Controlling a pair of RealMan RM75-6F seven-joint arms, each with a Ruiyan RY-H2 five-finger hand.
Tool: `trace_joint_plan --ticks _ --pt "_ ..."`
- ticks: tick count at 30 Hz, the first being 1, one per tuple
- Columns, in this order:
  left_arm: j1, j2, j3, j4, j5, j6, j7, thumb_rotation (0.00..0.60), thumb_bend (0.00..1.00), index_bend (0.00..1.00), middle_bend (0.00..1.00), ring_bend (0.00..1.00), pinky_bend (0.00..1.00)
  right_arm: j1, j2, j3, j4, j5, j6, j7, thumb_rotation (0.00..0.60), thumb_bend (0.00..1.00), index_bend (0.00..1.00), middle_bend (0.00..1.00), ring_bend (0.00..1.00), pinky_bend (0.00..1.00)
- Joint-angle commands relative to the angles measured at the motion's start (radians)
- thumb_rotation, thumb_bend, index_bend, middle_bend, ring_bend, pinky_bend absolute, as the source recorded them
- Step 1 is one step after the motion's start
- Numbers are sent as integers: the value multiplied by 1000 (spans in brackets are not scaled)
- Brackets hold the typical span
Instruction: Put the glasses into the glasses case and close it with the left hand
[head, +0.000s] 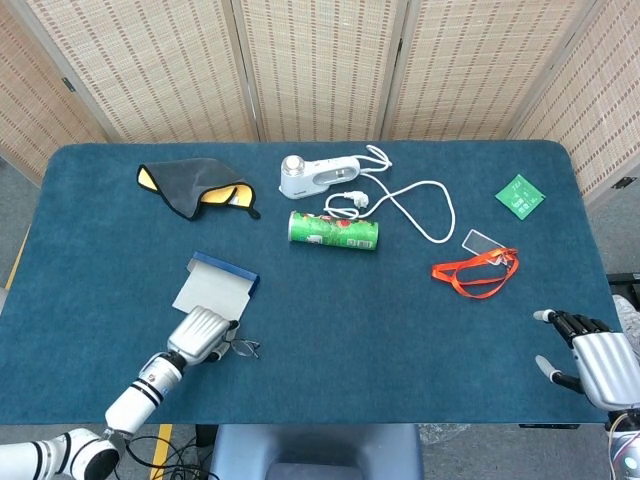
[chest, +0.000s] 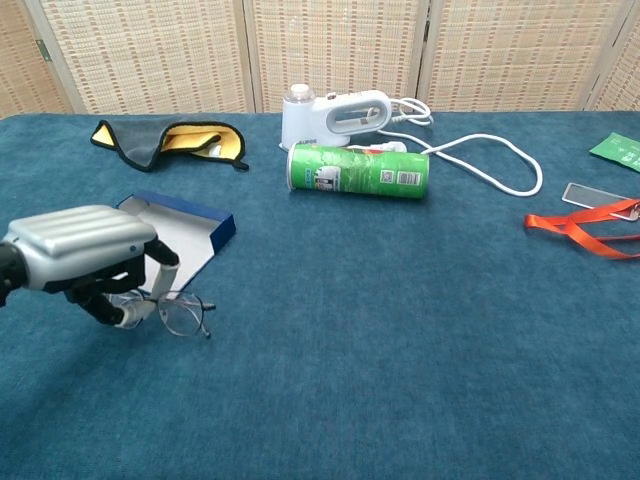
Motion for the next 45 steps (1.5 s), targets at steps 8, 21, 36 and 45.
trace_joint_plan --ticks 8,21,36,45 --pt "-46 49 -47 119 80 -27 -116 600 480 659 972 942 951 -7 -1 -1 1 0 9 1 600 214 296 367 420 437" --pt "-94 -79 -59 401 182 -32 -268 600 480 646 960 931 946 -16 -1 -2 1 1 17 -1 600 214 295 367 420 437" --pt "-140 -207 -71 639 215 -32 -275 600 480 637 944 922 941 -21 0 -2 1 10 14 -4 600 214 295 367 420 437" --pt "-140 -253 -56 763 232 -20 -279 600 480 635 925 910 940 -23 1 -1 -2 12 12 -9 600 214 295 367 420 437"
